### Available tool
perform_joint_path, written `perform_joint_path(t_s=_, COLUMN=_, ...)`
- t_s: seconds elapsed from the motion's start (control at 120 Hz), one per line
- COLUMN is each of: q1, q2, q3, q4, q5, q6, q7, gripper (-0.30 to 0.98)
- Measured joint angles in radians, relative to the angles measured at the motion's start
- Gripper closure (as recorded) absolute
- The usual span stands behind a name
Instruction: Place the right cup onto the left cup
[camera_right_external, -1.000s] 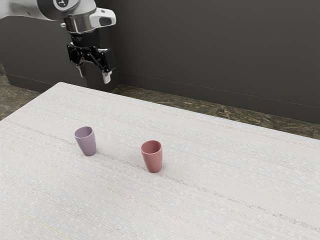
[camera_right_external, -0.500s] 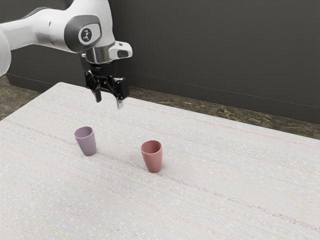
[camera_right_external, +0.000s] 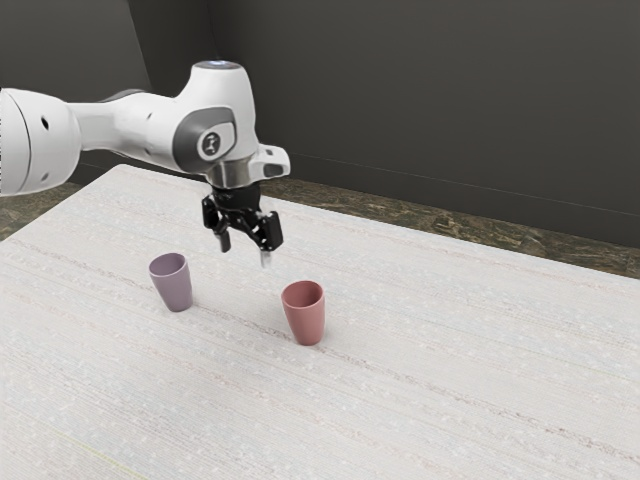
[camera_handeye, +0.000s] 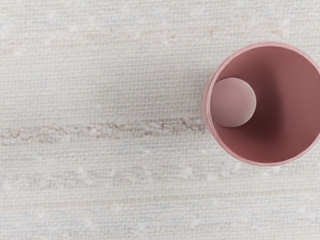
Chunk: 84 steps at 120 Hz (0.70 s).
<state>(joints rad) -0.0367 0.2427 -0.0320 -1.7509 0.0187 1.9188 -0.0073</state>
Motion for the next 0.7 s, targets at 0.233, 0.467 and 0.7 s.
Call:
perform_joint_path(t_s=0.233, q1=-0.002, q2=0.037, q3=-0.002, q4=-0.027, q5=0.000, q6=0.070, q7=0.001, gripper=0.00)
perform_joint_path(t_s=0.467, q1=-0.001, q2=0.041, q3=-0.002, q4=-0.073, q5=0.000, q6=0.122, q7=0.000, gripper=0.00)
perform_joint_path(t_s=0.7, q1=0.000, q2=0.107, q3=-0.002, q4=-0.005, q5=0.002, q6=0.133, q7=0.002, gripper=0.00)
